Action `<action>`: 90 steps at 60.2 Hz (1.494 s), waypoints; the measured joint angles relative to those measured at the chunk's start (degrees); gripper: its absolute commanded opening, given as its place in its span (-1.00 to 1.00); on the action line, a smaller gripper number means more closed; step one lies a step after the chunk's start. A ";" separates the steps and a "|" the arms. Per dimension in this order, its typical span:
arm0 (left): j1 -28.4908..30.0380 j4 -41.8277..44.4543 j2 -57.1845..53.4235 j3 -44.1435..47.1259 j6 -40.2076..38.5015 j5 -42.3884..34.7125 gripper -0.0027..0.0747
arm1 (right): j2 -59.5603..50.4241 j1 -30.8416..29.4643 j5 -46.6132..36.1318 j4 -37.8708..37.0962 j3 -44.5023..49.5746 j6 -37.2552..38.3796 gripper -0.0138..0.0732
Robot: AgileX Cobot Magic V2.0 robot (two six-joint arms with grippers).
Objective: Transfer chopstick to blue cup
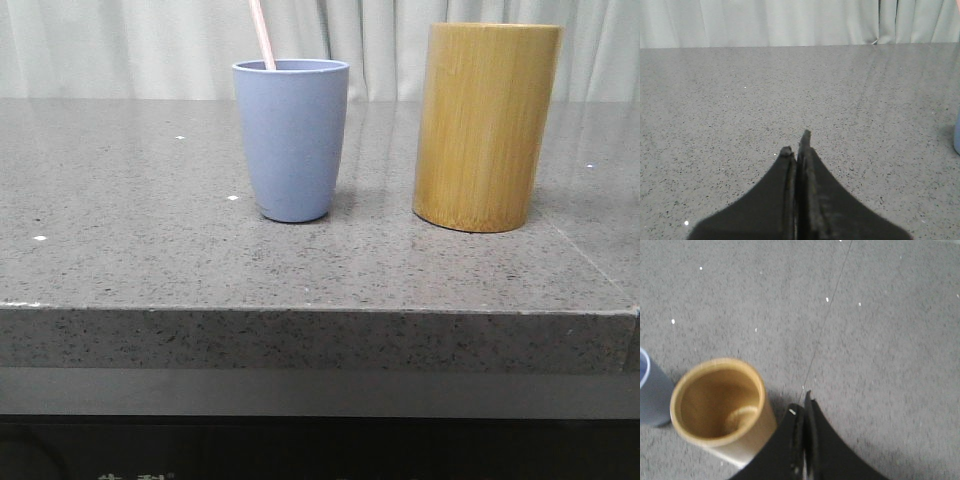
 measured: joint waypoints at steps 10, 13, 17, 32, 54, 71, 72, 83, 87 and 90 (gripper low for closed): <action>0.00 0.00 0.00 0.00 0.00 0.00 -0.98 | -10.96 0.00 -8.22 0.00 13.98 0.00 -0.86; 0.00 0.00 0.00 0.00 0.00 0.00 -0.98 | -14.33 0.00 -10.56 0.00 17.85 0.00 -0.86; 0.00 0.00 0.00 0.00 0.00 0.00 -0.98 | -18.95 0.00 -13.17 0.00 22.48 0.00 -0.86; 0.00 0.00 0.00 0.00 0.00 0.00 -0.98 | -34.47 0.00 -20.59 1.16 37.46 0.00 -0.86; 0.00 0.00 0.00 0.00 0.00 0.00 -0.98 | -45.93 -0.04 -23.18 1.93 43.97 0.00 -0.86; 0.00 0.00 0.00 0.00 0.00 0.00 -0.98 | -45.93 -0.04 -23.18 1.93 43.97 0.00 -0.86; 0.00 0.00 0.00 0.00 0.00 0.00 -0.98 | -45.93 -0.04 -23.18 1.93 43.97 0.00 -0.86; 0.00 0.00 0.00 0.00 0.00 0.00 -0.98 | -45.93 -0.04 -23.18 1.93 43.97 0.00 -0.86; 0.00 0.00 0.00 0.00 0.00 0.00 -0.98 | -45.93 -0.04 -23.18 1.93 43.97 0.00 -0.86; 0.00 0.00 0.00 0.00 0.00 0.00 -0.98 | -45.93 -0.04 -23.18 1.93 43.97 0.00 -0.86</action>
